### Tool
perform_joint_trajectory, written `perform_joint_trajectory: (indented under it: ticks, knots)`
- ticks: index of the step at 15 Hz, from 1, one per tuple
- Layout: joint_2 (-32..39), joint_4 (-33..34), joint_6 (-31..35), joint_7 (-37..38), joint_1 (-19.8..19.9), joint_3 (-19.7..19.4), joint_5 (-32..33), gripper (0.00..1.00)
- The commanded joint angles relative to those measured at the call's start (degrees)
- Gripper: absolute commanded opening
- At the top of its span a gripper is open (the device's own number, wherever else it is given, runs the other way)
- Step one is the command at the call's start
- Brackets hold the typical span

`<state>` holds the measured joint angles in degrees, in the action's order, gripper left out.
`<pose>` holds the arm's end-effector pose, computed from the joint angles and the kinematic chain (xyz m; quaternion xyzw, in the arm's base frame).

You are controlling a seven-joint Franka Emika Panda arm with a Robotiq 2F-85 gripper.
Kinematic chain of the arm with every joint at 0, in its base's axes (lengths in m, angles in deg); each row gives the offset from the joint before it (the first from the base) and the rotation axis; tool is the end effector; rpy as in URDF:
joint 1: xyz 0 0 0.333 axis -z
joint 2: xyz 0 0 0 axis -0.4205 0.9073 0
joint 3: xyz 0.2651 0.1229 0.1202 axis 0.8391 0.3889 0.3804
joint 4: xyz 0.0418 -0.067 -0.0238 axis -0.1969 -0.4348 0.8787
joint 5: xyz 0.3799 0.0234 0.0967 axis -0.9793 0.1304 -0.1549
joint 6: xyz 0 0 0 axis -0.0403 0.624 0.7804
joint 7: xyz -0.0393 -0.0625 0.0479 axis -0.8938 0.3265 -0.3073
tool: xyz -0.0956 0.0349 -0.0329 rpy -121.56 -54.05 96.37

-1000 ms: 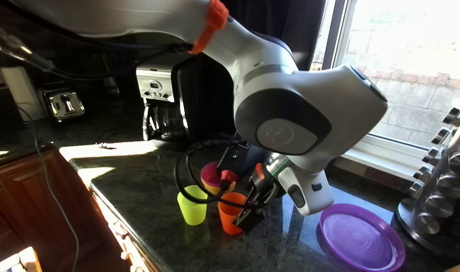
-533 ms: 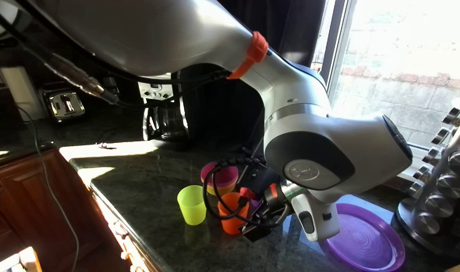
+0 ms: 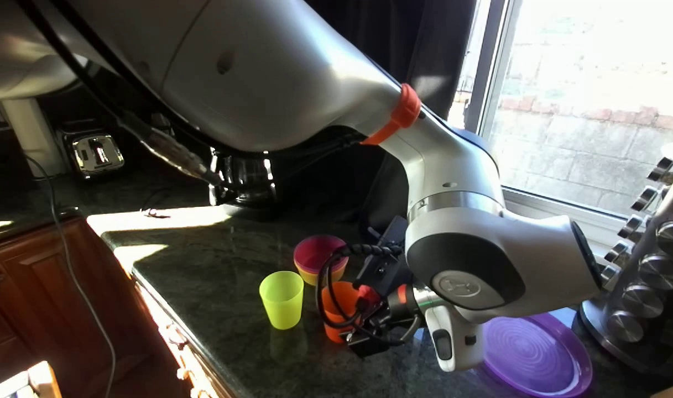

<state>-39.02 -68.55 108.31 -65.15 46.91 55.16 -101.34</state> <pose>0.4993 -0.3097 0.2599 -0.7363 0.5668 0.2592 0.2634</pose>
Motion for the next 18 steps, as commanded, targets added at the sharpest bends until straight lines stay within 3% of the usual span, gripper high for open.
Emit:
perform_joint_trajectory:
  ticks: [1,7,9,13,18]
  knots:
    - [4.6,4.5,-4.5,3.0,0.8,0.8,-2.0,1.0]
    - [9.2,9.1,-8.7,6.2,0.7,1.0,-2.4,1.0]
    - [9.8,10.0,-9.3,6.7,0.7,0.9,-2.4,0.74]
    - [6.1,6.6,-5.9,5.7,-0.5,-0.3,-1.0,0.44]
    - [0.1,1.1,2.8,6.0,-2.6,-2.5,2.2,0.44]
